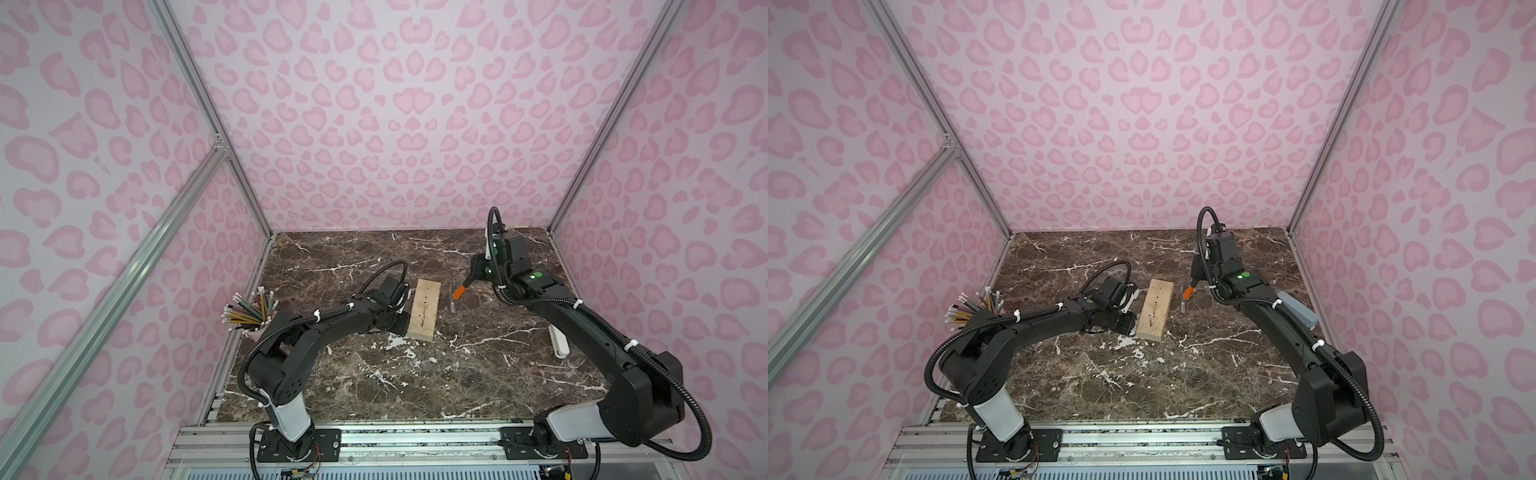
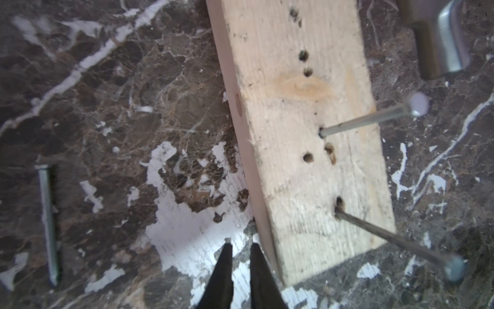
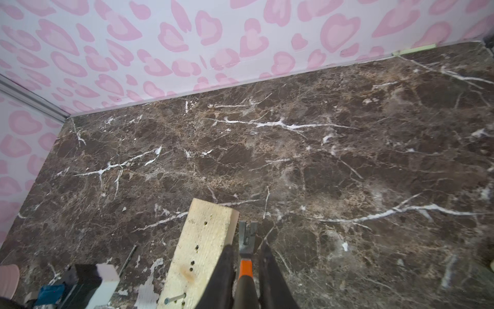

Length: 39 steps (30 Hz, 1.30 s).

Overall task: Use a claw hammer to pull out a nail
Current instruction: Adjust the mounting plate at the center of the board.

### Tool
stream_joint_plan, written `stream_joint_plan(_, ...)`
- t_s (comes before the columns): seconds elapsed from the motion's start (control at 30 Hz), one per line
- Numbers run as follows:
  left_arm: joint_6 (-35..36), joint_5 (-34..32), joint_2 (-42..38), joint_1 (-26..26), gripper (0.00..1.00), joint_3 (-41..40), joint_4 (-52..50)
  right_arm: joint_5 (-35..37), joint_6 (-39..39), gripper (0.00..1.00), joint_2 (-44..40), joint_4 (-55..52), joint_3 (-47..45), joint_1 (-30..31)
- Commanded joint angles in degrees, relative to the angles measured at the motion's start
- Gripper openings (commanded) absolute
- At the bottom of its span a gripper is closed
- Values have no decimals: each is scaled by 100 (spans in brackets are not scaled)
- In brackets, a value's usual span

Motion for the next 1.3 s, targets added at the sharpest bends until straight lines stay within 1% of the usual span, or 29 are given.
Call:
stream_joint_plan(0.0,72,-363,-55,11,17,10,85,136,-145,0,53,409,150,-28)
stream_joint_plan(0.2,0,-169,-6,-11,17,-35,167,111,-160,0,507,505,444,-33)
stream_joint_plan(0.33,-96,-17,-22,-94,17,-147,282,-101,-180,0,910,427,837,-20)
stream_joint_plan(0.37,-121,7,-22,-128,17,-170,305,-134,-185,0,1016,389,864,-3)
stream_joint_plan(0.4,-134,29,-16,-155,17,-190,330,-136,-181,0,1101,391,1111,24)
stream_joint_plan(0.57,-221,65,78,-335,16,-179,417,-189,-209,0,1433,413,1452,211)
stream_joint_plan(0.87,-314,188,445,-708,16,220,496,-342,-225,0,1988,419,2050,420)
stream_joint_plan(1.07,-394,307,839,-958,16,710,579,-363,-285,0,2227,380,2358,525)
stream_joint_plan(1.2,-360,341,980,-1040,16,932,550,-135,-311,0,2233,262,2435,517)
stream_joint_plan(1.27,-290,241,918,-1045,16,922,480,-45,-320,0,2158,182,2433,492)
